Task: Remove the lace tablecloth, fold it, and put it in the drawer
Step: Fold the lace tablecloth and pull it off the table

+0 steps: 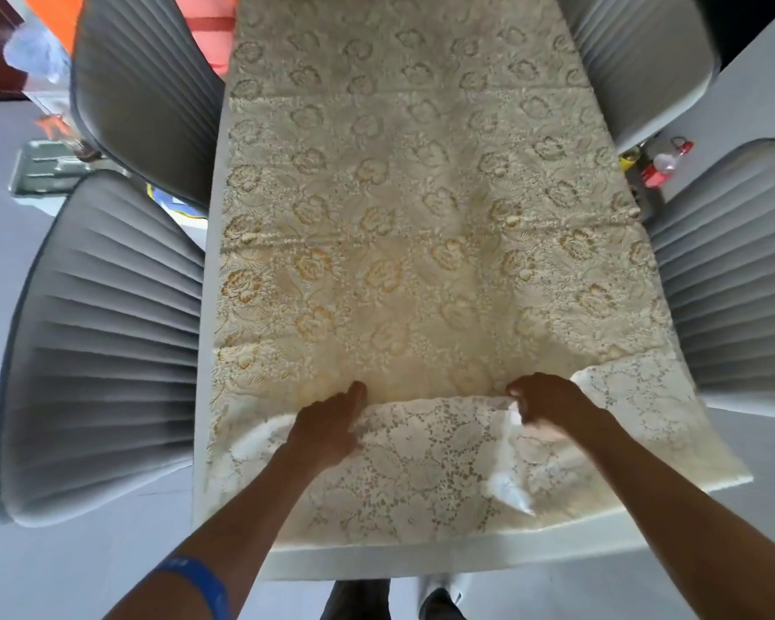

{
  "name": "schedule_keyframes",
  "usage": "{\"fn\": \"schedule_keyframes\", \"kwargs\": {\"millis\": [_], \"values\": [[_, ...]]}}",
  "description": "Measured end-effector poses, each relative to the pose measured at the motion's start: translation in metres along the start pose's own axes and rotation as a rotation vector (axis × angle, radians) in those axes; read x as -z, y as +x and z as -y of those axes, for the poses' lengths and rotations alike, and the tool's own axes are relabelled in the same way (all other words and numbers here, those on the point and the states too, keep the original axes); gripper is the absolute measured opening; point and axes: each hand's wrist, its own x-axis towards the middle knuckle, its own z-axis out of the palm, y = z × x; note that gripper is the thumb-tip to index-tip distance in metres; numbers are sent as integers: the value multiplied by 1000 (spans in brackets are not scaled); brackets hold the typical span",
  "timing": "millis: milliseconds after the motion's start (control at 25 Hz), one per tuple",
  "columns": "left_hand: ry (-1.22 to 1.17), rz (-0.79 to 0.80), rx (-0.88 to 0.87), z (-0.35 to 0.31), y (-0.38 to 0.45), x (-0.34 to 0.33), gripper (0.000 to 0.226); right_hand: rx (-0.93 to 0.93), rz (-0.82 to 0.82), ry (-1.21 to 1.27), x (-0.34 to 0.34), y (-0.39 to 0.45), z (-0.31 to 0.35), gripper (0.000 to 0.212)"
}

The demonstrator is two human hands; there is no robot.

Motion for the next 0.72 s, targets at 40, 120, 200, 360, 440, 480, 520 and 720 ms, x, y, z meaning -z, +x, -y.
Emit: {"fn": "schedule_keyframes", "kwargs": {"millis": [40, 120, 200, 360, 440, 480, 520, 720], "values": [[25, 15, -3, -1, 3, 6, 56, -24, 51, -22, 8, 4, -1, 39], [55, 71, 1, -3, 12, 27, 27, -94, 89, -43, 28, 11, -2, 33], [72, 106, 0, 0, 22, 61, 6, -128, 51, -34, 63, 16, -2, 15], [35, -375, 114, 9, 69, 174, 26, -164, -564, 200, 167, 50, -8, 31], [149, -601, 239, 5, 83, 217, 70, -153, -720, 289, 207, 62, 1, 72], [196, -633, 270, 0, 82, 221, 83, -139, -731, 272, 211, 62, 9, 85], [204, -649, 231, -7, 78, 213, 83, -114, -744, 260, 205, 59, 19, 88], [183, -197, 21, -26, 29, 57, 69, -42, -340, 77, 58, 27, 51, 80]]}}
